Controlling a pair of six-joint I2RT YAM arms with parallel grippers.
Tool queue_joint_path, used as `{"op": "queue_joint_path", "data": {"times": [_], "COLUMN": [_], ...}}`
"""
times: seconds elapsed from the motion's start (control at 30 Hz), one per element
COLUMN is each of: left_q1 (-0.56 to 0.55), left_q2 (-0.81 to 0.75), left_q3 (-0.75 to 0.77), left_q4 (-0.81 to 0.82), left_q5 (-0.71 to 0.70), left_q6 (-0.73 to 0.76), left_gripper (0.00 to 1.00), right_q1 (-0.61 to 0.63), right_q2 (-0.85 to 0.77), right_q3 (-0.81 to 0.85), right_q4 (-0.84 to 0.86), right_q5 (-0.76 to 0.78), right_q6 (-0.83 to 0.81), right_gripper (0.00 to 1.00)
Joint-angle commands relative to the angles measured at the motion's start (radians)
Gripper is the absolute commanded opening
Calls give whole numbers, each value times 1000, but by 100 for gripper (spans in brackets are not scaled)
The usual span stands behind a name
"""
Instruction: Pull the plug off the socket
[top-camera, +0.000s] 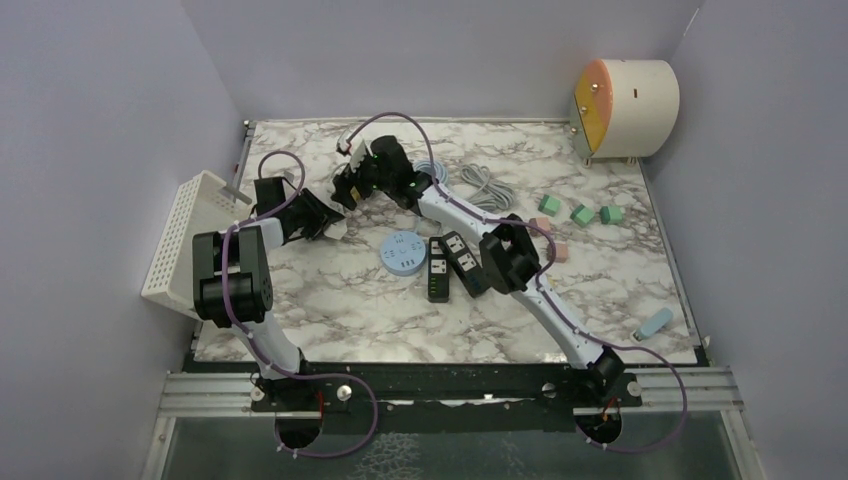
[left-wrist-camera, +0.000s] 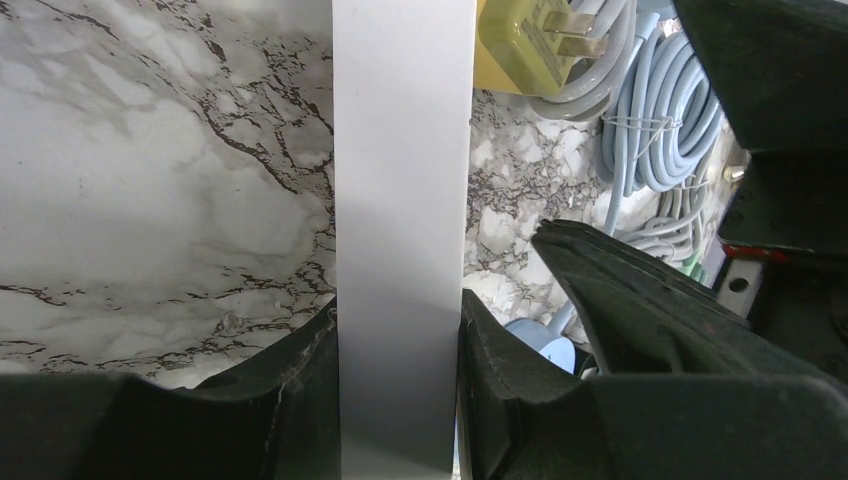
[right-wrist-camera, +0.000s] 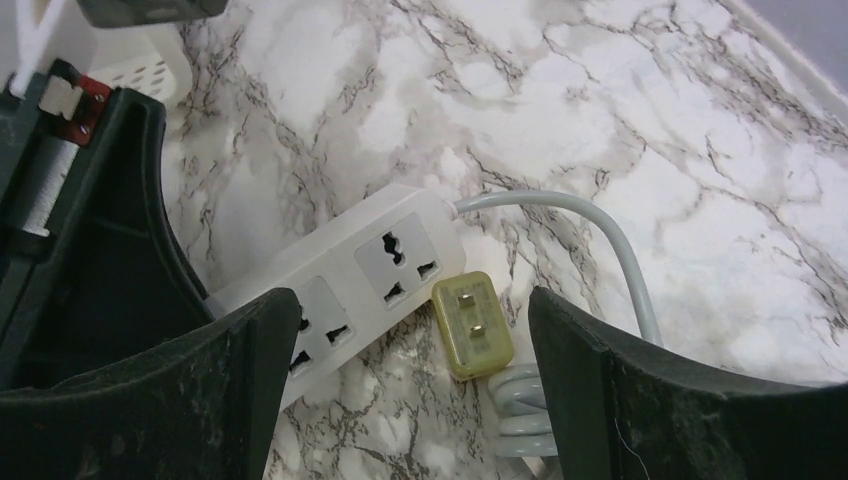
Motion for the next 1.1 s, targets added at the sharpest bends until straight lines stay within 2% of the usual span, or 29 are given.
{"op": "queue_joint_path", "data": {"times": [0.0,0.1,0.33,0.37,0.4,0.43,0.47,0.7,0.87,1.07], "left_q1": [3,3,2,3,3,3,3,3,3,9], "left_q2": [16,17,22,22,22,21,20,3,-8,-11], "left_q3": [-26,-30,-34,-36,-36,-37,-38,-54,-58,-64], "left_q4": [-12,-11,-11,-12,-12,-14,-15,-24,-33,-27], "left_q5": [32,32,35,34,34,33,32,25,21,14], "left_q6": [3,7,10,12,12,13,14,20,25,19], "left_gripper": [0,0,0,0,0,0,0,0,0,0], "right_q1": [-37,-46,-47,-47,-45,-46,-46,-44,-47,-55], "right_q2": [58,85,116,116,115,114,113,98,-94,-149], "right_q3": [31,43,63,62,61,59,55,43,-202,-166], "right_q4": [21,-28,-71,-69,-64,-58,-49,-37,161,128], "right_q5": [-137,-161,-209,-210,-209,-200,-191,-189,-172,-156], "right_q6": [-22,-28,-58,-61,-62,-63,-71,-76,-18,-24], "right_gripper": [88,82,56,46,30,10,1,1,1,1]}}
